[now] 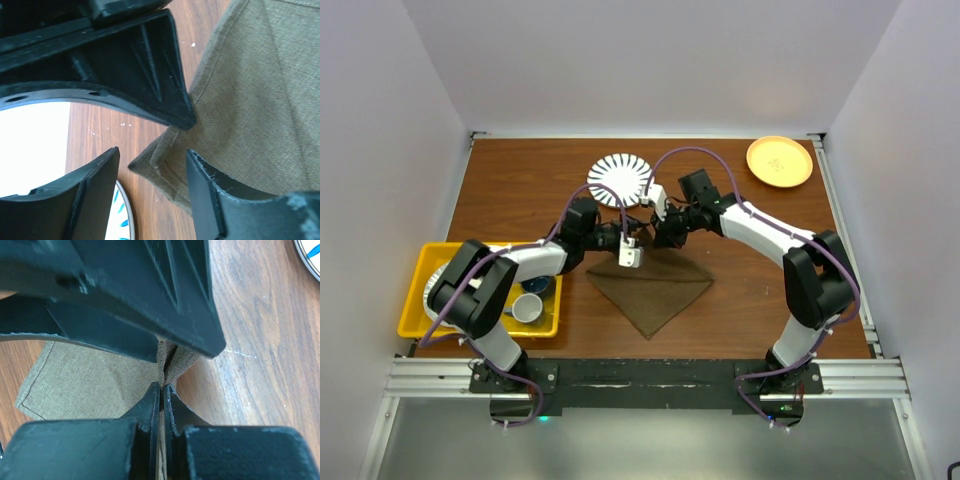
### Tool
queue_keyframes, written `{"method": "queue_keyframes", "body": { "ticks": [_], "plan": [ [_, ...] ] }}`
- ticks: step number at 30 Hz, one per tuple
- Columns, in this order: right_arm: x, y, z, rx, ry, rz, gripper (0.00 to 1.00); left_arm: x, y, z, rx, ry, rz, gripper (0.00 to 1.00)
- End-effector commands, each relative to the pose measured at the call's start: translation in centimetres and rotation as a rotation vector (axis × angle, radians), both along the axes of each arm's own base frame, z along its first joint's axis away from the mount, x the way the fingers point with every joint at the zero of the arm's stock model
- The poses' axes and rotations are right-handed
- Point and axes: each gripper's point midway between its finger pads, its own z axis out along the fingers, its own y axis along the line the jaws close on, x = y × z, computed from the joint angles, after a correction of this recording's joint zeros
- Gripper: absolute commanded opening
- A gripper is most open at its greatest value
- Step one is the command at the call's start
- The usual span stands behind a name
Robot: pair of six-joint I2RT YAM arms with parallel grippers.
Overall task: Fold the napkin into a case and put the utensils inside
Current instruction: Pick up the upper triangle-folded napkin from the center of the board.
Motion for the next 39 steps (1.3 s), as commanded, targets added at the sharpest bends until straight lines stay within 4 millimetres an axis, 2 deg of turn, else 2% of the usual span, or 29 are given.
{"method": "queue_keyframes", "body": {
  "ticks": [1,6,15,17,18,19,20,21,24,25,28,31,36,39],
  "plan": [
    [-0.8,0.9,2.5,0.041,-0.06,0.061,0.0,-0.1,-0.5,1.4,0.001,-0.075,-0.039,0.57],
    [-1.4,1.2,2.6,0.039,-0.067,0.094,0.0,-0.2,-0.5,1.1,0.014,-0.078,-0.038,0.54],
    [-1.5,0.9,3.1,0.019,-0.114,0.113,0.0,-1.4,0.4,0.2,0.069,-0.076,-0.05,0.38],
    [-1.4,0.9,3.1,0.014,-0.122,0.112,0.0,-1.9,0.8,-0.1,0.078,-0.085,-0.052,0.28],
    [-1.4,0.8,3.1,0.011,-0.126,0.114,0.0,-1.9,0.9,-0.2,0.08,-0.091,-0.048,0.16],
    [-1.4,0.8,3.1,0.01,-0.129,0.111,0.0,-1.9,1.0,0.2,0.073,-0.11,-0.048,0.1],
    [-1.2,0.7,3.1,0.007,-0.137,0.106,0.02,-2.3,1.1,-0.2,0.076,-0.108,-0.051,0.05],
    [-1.3,0.7,3.0,0.004,-0.135,0.104,0.08,-2.3,1.3,-0.2,0.079,-0.115,-0.038,0.0],
    [-1.4,0.3,3.1,-0.005,-0.134,0.087,0.44,-2.7,1.5,-0.5,0.082,-0.126,-0.032,0.0],
    [-1.4,0.1,3.3,-0.007,-0.14,0.083,0.61,-2.7,1.6,-0.3,0.081,-0.129,-0.031,0.0],
    [-1.8,-0.8,3.1,-0.041,-0.135,0.065,0.79,-2.9,1.9,-0.5,0.083,-0.114,-0.018,0.0],
    [-2.7,-2.4,1.9,-0.092,-0.097,0.06,0.85,-2.7,2.0,-0.3,0.07,-0.086,0.012,0.0],
    [-3.8,-6.7,-0.3,-0.152,-0.025,0.025,0.95,-1.9,2.0,0.6,0.024,-0.049,0.045,0.0],
    [-3.7,-9.0,-2.2,-0.187,0.001,-0.001,0.96,-2.0,1.8,1.1,0.005,-0.063,0.031,0.0]
  ]
}}
